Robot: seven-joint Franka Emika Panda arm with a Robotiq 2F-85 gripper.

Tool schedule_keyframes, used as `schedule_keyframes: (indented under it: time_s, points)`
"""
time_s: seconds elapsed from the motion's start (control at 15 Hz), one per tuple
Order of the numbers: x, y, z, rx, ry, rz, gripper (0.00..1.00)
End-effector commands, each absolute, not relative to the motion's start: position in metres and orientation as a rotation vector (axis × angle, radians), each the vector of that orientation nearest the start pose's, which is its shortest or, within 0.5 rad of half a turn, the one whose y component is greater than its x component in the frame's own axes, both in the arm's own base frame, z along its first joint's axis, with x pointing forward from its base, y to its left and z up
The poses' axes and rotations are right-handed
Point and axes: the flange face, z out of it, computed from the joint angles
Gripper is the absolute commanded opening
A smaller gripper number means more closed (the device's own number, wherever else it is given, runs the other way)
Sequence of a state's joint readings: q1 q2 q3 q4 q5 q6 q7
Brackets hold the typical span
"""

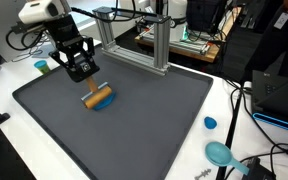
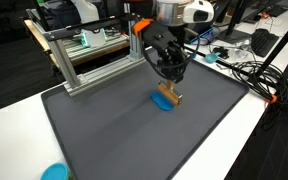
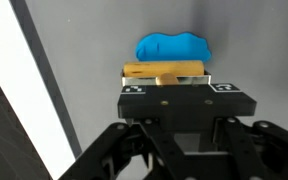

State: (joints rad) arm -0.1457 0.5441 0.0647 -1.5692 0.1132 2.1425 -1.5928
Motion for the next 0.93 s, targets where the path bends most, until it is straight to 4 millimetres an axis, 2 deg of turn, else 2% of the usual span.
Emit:
schedule_keyframes:
  time_s: [0.0, 0.07, 0.13, 0.4, 0.47, 0.6, 0.87]
  points:
    - [0.694, -0.066, 0.312, -2.378, -1.970, -0.095, 0.22]
    - [0.689, -0.060, 0.305, -2.318, -1.956, -0.066, 0.22]
    - [0.694, -0.067, 0.309, -2.341, -1.981, -0.121, 0.47]
    - [0.693, -0.062, 0.308, -2.331, -1.978, -0.112, 0.47]
    - [0.693, -0.062, 0.308, -2.331, -1.978, -0.111, 0.22]
    - [0.692, -0.058, 0.312, -2.313, -1.981, -0.138, 0.22]
    - [0.692, -0.060, 0.300, -2.330, -1.955, -0.061, 0.22]
